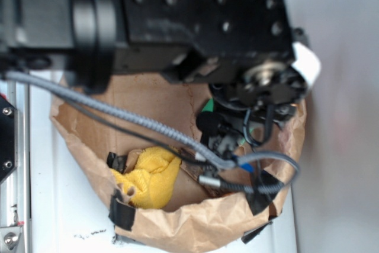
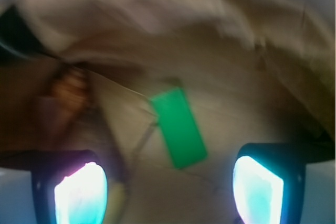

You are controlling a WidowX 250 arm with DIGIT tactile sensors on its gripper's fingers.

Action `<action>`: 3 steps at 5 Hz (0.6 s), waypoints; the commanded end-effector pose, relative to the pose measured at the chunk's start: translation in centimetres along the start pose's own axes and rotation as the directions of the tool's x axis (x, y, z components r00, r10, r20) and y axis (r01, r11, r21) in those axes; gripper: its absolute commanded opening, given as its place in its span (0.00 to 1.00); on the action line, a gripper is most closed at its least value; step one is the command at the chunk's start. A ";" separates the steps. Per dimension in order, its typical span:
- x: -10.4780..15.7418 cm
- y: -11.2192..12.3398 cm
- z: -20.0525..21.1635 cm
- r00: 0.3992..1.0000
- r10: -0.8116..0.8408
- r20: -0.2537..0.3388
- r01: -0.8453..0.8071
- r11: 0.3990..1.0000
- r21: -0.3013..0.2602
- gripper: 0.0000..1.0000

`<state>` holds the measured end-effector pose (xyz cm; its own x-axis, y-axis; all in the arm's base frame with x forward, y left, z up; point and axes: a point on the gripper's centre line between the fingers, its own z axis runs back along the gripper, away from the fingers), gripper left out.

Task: Grab the green block.

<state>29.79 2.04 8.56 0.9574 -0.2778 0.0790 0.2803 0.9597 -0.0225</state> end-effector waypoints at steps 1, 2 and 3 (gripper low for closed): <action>0.4 0.5 -1.8 0.999 -0.031 -0.008 0.031 0.999 0.012 1.00; 0.8 0.5 -2.4 0.998 -0.056 -0.005 0.056 0.998 -0.013 1.00; 1.4 -0.2 -3.7 0.995 -0.101 0.018 0.101 0.995 -0.014 1.00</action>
<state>30.92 1.78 3.90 0.9328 -0.3552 0.0603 0.3582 0.9324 -0.0485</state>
